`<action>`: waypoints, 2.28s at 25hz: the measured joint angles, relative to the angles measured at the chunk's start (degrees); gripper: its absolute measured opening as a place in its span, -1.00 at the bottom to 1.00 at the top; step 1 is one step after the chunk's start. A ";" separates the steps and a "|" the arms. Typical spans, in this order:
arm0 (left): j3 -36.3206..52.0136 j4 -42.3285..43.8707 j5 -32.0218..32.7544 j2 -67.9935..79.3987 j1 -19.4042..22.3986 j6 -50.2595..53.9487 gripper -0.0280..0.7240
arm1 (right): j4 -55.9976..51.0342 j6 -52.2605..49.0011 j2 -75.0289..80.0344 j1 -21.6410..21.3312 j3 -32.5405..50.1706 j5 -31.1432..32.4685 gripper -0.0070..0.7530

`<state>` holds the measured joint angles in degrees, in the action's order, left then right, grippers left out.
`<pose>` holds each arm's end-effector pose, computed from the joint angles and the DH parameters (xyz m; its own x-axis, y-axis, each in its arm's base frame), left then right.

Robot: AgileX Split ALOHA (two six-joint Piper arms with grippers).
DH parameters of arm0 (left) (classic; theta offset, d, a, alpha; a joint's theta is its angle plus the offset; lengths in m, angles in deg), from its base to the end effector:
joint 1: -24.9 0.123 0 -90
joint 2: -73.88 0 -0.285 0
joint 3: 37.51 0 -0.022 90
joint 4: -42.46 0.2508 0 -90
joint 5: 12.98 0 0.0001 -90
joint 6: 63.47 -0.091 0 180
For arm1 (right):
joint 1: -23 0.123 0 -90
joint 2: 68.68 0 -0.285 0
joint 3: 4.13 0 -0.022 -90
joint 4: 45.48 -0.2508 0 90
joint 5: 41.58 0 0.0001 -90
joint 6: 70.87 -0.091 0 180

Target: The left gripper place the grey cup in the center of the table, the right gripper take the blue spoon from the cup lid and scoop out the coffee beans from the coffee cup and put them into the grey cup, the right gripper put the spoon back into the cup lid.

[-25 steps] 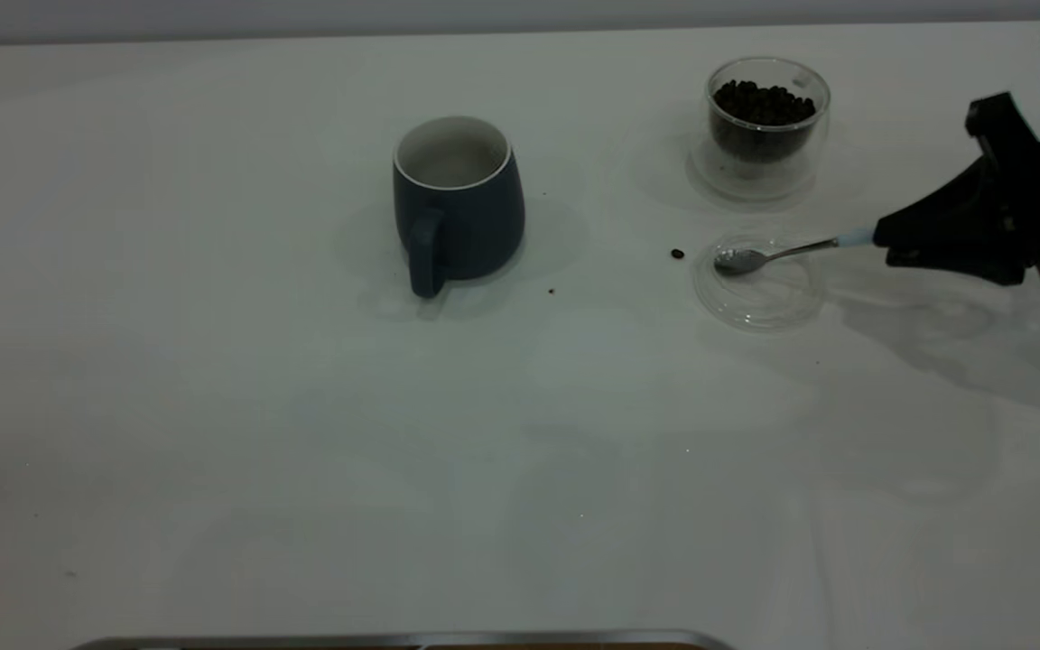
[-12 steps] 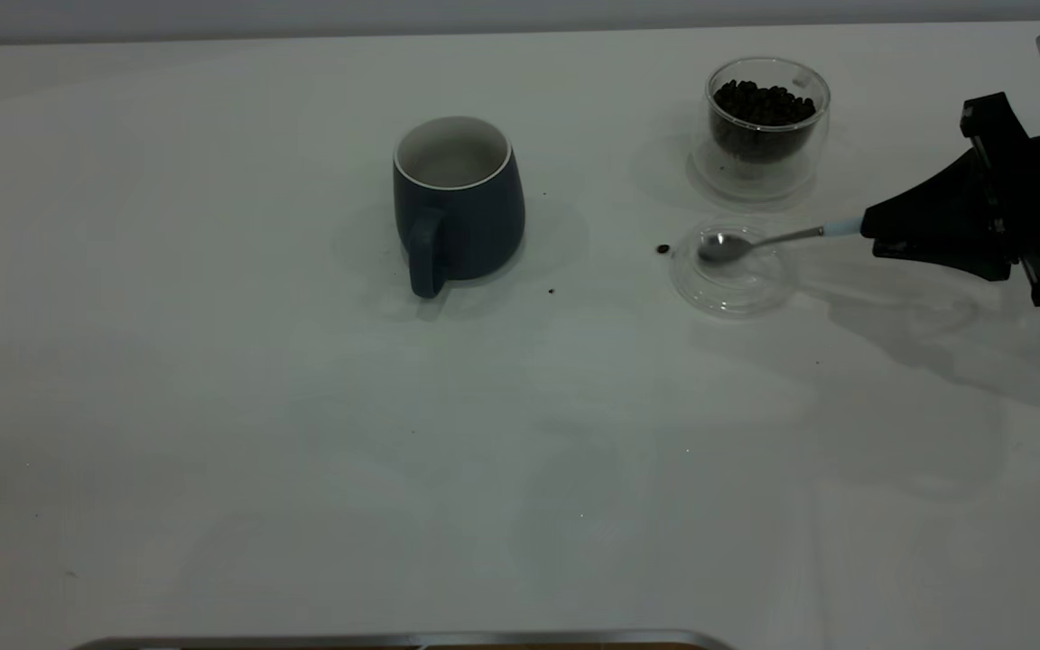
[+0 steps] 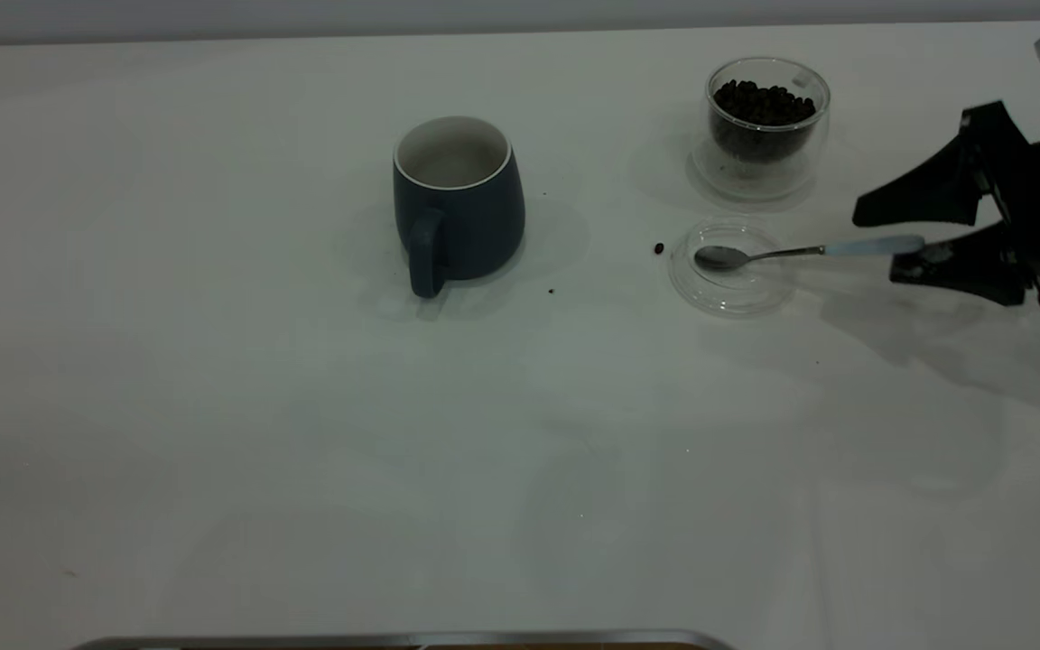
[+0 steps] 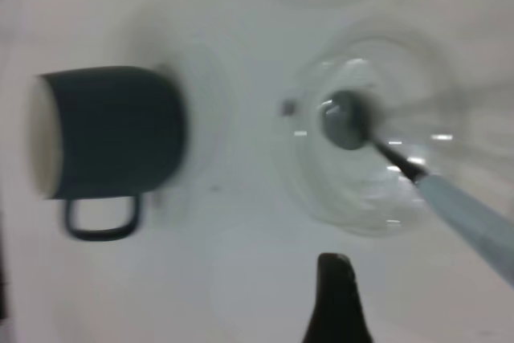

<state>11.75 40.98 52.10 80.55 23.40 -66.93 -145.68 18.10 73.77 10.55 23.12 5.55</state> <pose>-0.0098 -0.0019 0.2679 -0.5120 0.0629 -0.8567 0.0717 0.9970 0.0304 0.3219 -0.0038 -0.0049 -0.9049 0.3934 -0.1626 0.1484 0.6496 0.7457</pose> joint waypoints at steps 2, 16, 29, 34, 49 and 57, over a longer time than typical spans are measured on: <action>0.00 0.00 0.00 0.00 0.00 0.00 0.58 | -0.06 0.81 0.00 0.00 0.00 -2.31 0.62; 0.00 0.00 0.00 0.00 0.00 0.00 0.58 | -0.38 2.90 -0.88 -1.68 0.00 -3.91 0.58; 0.00 0.00 0.00 0.00 0.00 0.00 0.58 | 30.44 -22.45 -35.23 -5.15 0.19 -3.80 0.58; 0.00 0.00 0.00 0.00 0.05 0.00 0.58 | 46.83 -40.45 -54.93 -3.57 0.23 -1.51 0.58; 0.00 0.00 0.00 0.00 0.10 0.00 0.58 | 76.02 -66.93 -91.09 -1.53 9.34 7.04 0.58; 0.00 0.00 0.00 0.00 0.10 0.00 0.58 | 84.95 -73.59 -107.16 8.19 13.09 10.97 0.57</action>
<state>11.75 40.98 52.10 80.55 23.50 -66.93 -60.73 -55.48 -33.39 18.75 36.21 16.51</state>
